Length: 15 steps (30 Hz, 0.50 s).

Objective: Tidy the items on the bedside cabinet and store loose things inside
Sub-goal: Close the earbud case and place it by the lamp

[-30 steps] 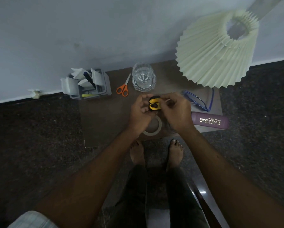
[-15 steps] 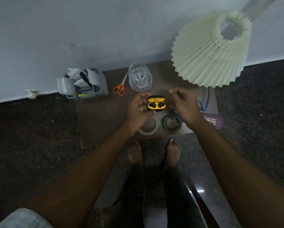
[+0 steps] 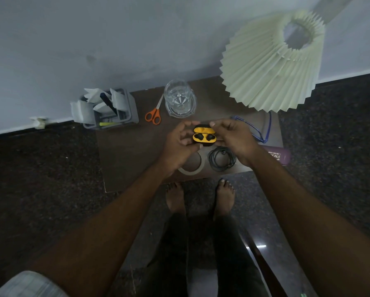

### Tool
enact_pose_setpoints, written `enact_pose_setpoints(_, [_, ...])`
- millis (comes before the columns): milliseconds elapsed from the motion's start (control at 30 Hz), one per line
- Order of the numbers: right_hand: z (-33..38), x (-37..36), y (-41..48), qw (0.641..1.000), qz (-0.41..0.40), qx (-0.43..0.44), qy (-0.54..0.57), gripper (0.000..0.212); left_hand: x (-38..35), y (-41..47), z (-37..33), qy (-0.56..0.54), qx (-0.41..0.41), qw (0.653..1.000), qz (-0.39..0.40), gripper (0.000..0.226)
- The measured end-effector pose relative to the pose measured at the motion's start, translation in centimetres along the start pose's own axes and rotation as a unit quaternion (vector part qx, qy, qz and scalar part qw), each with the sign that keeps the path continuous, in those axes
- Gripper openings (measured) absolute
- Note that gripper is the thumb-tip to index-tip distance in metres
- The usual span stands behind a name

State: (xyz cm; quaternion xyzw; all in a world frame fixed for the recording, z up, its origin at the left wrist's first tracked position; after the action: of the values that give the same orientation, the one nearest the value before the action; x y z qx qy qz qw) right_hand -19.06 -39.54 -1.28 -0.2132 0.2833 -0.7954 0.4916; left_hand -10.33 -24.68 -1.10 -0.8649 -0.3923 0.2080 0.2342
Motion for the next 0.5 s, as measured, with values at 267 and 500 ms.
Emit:
enact_pose_setpoints(267, [-0.36, 0.44, 0.24, 1.0, 0.002, 0.007, -0.015, 0.018, -0.12, -0.11, -0.1, -0.02, 0.03, 0.999, -0.029, 0.053])
enact_pose_setpoints(500, [-0.31, 0.0, -0.33, 1.0, -0.007, -0.001, -0.002, 0.022, -0.38, -0.15, 0.24, -0.065, 0.073, 0.994, -0.043, 0.046])
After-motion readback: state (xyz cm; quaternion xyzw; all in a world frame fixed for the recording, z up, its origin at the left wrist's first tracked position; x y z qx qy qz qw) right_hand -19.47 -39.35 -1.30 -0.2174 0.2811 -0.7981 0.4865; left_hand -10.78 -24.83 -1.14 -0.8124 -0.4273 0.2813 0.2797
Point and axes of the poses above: each hand's wrist, its own y-axis towards the middle knuckle, its own x-axis out of the back of the hand, z = x × y, the point moved 3 cm from there along y, towards the middle knuckle, and after that the axes turned 12 degrees about -y, right-handed, at the moved point
